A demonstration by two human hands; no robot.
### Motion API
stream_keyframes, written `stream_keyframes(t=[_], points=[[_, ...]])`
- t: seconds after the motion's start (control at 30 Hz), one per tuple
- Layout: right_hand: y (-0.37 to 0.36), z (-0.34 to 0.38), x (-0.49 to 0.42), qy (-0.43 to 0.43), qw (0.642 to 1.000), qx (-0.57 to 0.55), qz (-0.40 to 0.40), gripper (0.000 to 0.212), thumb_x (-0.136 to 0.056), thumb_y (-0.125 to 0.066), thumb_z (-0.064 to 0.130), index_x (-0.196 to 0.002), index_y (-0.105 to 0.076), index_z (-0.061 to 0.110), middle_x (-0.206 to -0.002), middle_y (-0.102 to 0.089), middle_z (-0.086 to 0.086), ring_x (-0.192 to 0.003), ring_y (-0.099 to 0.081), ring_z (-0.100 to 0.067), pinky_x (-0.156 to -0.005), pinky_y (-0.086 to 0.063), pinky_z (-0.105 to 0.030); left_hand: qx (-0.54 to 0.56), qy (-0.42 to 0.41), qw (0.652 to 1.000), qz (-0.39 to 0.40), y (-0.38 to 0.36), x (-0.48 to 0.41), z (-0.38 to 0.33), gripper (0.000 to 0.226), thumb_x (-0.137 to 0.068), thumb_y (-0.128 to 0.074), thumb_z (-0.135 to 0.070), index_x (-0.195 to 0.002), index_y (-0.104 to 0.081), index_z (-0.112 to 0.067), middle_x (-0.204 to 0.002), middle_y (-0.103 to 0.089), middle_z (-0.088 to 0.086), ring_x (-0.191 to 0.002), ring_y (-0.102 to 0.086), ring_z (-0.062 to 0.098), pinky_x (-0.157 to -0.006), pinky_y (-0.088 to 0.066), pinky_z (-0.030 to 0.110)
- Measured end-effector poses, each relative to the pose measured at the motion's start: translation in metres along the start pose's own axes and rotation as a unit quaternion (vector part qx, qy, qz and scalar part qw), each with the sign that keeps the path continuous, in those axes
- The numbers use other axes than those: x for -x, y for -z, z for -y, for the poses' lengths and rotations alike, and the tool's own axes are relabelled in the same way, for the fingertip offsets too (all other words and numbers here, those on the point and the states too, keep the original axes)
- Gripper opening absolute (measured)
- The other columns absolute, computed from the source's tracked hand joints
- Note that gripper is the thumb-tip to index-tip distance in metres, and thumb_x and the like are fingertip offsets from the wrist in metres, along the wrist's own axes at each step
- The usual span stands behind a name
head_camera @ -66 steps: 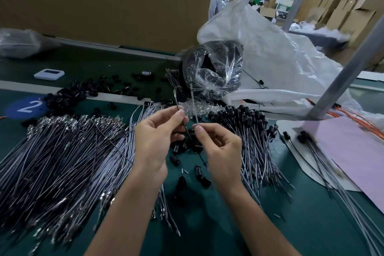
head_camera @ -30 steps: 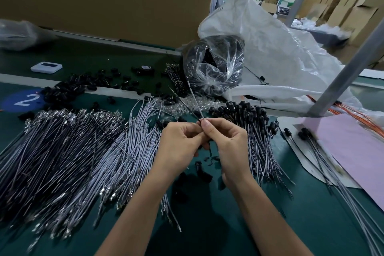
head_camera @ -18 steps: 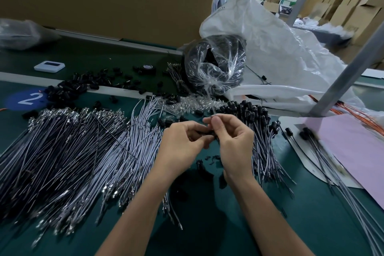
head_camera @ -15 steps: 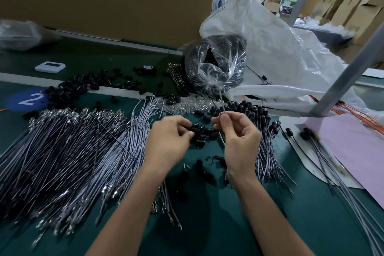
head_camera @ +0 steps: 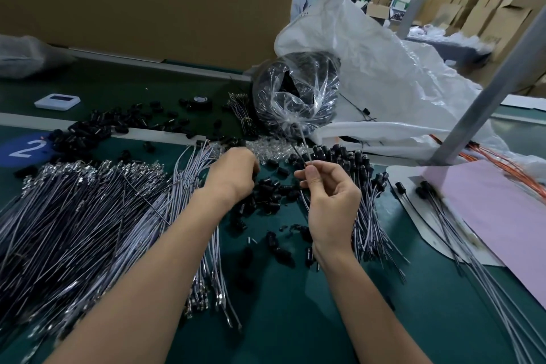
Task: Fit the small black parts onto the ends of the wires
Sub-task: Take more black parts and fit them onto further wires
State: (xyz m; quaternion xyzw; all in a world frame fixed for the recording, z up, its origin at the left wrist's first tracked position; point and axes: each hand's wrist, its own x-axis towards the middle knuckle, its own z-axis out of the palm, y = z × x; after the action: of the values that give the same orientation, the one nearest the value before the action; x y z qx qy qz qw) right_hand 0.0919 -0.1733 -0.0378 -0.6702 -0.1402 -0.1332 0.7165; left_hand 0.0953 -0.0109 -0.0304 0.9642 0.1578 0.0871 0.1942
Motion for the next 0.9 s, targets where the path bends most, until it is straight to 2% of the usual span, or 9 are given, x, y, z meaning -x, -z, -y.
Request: stream_keyframes(t=[0.2, 0.27, 0.3, 0.37, 0.43, 0.53, 0.6, 0.7, 0.9], points=[[0.002, -0.003, -0.002, -0.005, 1.000, 0.012, 0.027, 0.014, -0.092, -0.065, 0.008, -0.087, -0.070, 0.021, -0.078, -0.074, 0.003, -0.075, -0.070, -0.011, -0.071, -0.054, -0.021, -0.049, -0.046, 0.998, -0.004, -0.007, -0.006, 0.008, 0.011, -0.093, -0.065, -0.014, -0.104, -0.067, -0.012, -0.114, -0.056, 0.008, -0.111, -0.053, 0.028, -0.090, -0.048, 0.040], [0.002, -0.005, -0.002, 0.003, 0.999, 0.040, 0.031, 0.015, -0.092, -0.066, 0.010, -0.086, -0.070, 0.024, -0.077, -0.073, 0.007, -0.074, -0.069, -0.007, -0.070, -0.053, -0.019, -0.031, -0.051, 0.997, -0.048, -0.008, -0.001, 0.006, 0.011, -0.095, -0.063, -0.021, -0.104, -0.066, -0.014, -0.110, -0.063, 0.006, -0.105, -0.056, 0.026, -0.085, -0.048, 0.036], [0.003, -0.005, -0.002, 0.009, 0.998, 0.054, 0.028, 0.016, -0.092, -0.067, 0.012, -0.085, -0.069, 0.026, -0.076, -0.072, 0.010, -0.071, -0.067, -0.005, -0.067, -0.052, -0.017, 0.018, -0.051, 0.995, -0.086, -0.007, 0.002, 0.005, 0.011, -0.096, -0.062, -0.022, -0.103, -0.065, -0.015, -0.105, -0.066, 0.005, -0.098, -0.060, 0.024, -0.082, -0.051, 0.036], [0.004, -0.006, -0.004, 0.015, 0.997, 0.074, 0.018, 0.017, -0.091, -0.068, 0.017, -0.082, -0.069, 0.031, -0.072, -0.069, 0.013, -0.063, -0.059, 0.000, -0.061, -0.047, -0.017, 0.187, -0.063, 0.965, -0.175, -0.004, 0.013, 0.000, 0.007, -0.094, -0.064, -0.018, -0.100, -0.066, -0.014, -0.092, -0.070, -0.001, -0.082, -0.067, 0.017, -0.076, -0.057, 0.033], [0.005, -0.006, -0.005, 0.013, 0.996, 0.083, 0.013, 0.016, -0.091, -0.068, 0.020, -0.080, -0.069, 0.031, -0.067, -0.066, 0.016, -0.058, -0.053, 0.003, -0.057, -0.043, -0.016, 0.354, -0.057, 0.903, -0.238, 0.003, 0.029, -0.005, 0.008, -0.089, -0.070, -0.011, -0.096, -0.069, -0.014, -0.082, -0.072, -0.005, -0.071, -0.070, 0.011, -0.066, -0.060, 0.026], [0.005, -0.005, -0.005, 0.020, 0.994, 0.100, 0.026, 0.011, -0.091, -0.069, 0.021, -0.082, -0.072, 0.026, -0.063, -0.064, 0.016, -0.055, -0.051, 0.003, -0.054, -0.040, -0.014, 0.506, -0.007, 0.831, -0.232, 0.013, 0.046, -0.008, 0.017, -0.080, -0.079, -0.008, -0.092, -0.075, -0.020, -0.075, -0.075, -0.002, -0.067, -0.073, 0.013, -0.065, -0.059, 0.022], [0.006, -0.005, -0.004, 0.036, 0.992, 0.113, 0.041, 0.008, -0.090, -0.069, 0.020, -0.084, -0.073, 0.022, -0.065, -0.065, 0.012, -0.055, -0.052, 0.003, -0.053, -0.040, -0.013, 0.547, 0.029, 0.810, -0.211, 0.016, 0.053, -0.007, 0.021, -0.078, -0.081, -0.009, -0.090, -0.075, -0.026, -0.073, -0.075, -0.003, -0.067, -0.072, 0.013, -0.067, -0.057, 0.020], [0.005, -0.004, -0.003, 0.053, 0.989, 0.122, 0.064, 0.006, -0.090, -0.070, 0.016, -0.086, -0.075, 0.016, -0.067, -0.066, 0.011, -0.057, -0.053, 0.003, -0.054, -0.041, -0.012, 0.600, 0.062, 0.775, -0.189, 0.016, 0.060, -0.003, 0.021, -0.082, -0.076, -0.004, -0.089, -0.075, -0.023, -0.073, -0.075, -0.002, -0.068, -0.070, 0.012, -0.069, -0.056, 0.018], [0.004, -0.005, -0.001, 0.064, 0.985, 0.140, 0.075, 0.006, -0.089, -0.070, 0.015, -0.090, -0.076, 0.013, -0.074, -0.069, 0.006, -0.061, -0.056, 0.000, -0.058, -0.044, -0.013, 0.618, 0.078, 0.763, -0.173, 0.011, 0.063, 0.000, 0.019, -0.089, -0.067, 0.000, -0.093, -0.074, -0.017, -0.073, -0.073, -0.004, -0.070, -0.069, 0.008, -0.073, -0.057, 0.020]])
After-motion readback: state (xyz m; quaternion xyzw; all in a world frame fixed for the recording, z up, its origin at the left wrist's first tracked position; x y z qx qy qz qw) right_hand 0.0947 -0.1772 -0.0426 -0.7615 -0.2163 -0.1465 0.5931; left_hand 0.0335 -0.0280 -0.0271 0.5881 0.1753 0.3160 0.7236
